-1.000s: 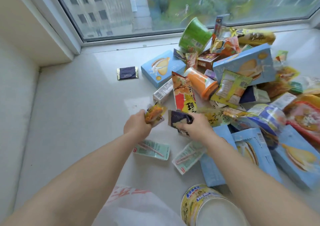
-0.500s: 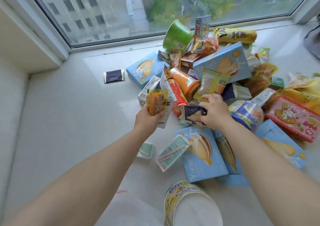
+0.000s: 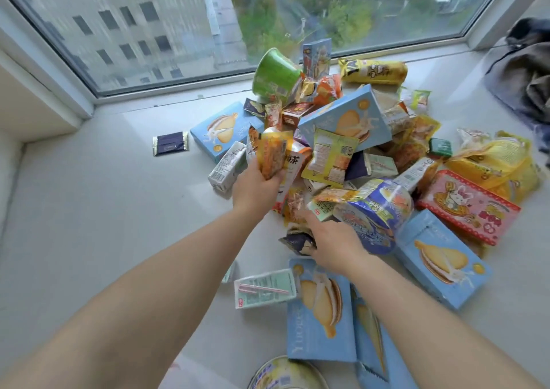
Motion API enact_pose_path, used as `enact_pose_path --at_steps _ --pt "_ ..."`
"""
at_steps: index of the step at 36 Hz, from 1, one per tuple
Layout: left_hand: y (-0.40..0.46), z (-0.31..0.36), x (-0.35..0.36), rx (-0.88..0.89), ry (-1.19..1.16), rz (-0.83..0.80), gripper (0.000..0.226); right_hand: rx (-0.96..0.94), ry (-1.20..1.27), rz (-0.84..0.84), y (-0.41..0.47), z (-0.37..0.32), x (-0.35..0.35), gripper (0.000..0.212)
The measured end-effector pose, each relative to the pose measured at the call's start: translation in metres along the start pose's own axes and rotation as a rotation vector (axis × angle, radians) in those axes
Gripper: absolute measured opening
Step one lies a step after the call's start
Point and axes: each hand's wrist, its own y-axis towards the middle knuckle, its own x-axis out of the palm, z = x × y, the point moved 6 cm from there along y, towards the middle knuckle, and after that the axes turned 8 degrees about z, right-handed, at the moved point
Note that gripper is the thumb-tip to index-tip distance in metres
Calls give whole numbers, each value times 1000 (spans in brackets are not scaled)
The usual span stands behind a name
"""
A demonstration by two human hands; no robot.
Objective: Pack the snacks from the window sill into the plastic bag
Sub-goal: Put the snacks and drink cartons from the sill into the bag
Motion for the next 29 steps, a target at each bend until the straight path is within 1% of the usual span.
enact_pose_path --at_steps 1,2,4,5,6,8,9,11,13,15,16,18,23,26,29 --pt "0 10 3 48 81 -6 38 27 -18 2 -1 7 -5 65" --pt "0 18 8 81 134 -21 38 46 -45 5 -2 15 -11 60" --pt "1 28 24 85 180 -87 37 64 -100 12 0 27 -24 37" --pt "2 29 33 49 178 -122 37 75 -108 22 3 32 -30 27" --pt "3 29 43 -4 156 -161 37 85 -94 36 5 37 -36 20" --pt "5 24 59 -117 135 -200 37 58 -59 59 9 42 -41 20" --pt "4 20 63 -151 171 -201 36 14 -68 59 11 42 -41 23" --pt "2 8 69 -172 294 -255 33 -79 -130 44 16 41 -36 29" --pt "-2 -7 71 -161 407 -328 30 -98 -182 -3 22 44 -28 32" --pt "-6 -30 70 -213 459 -385 23 -91 -220 -71 30 48 -19 34" --pt "-7 -40 69 -248 441 -387 22 -78 -227 -109 34 50 -16 38" --pt "-5 -52 71 -265 348 -366 24 -72 -244 -162 40 54 -15 43" --pt "-4 -55 85 -289 77 -317 18 -86 -228 -197 54 57 -20 43" --pt "0 -57 96 -318 -17 -324 15 -51 -185 -224 56 59 -10 45" --pt "1 -60 103 -397 -82 -350 27 -17 -177 -187 57 60 -4 42"
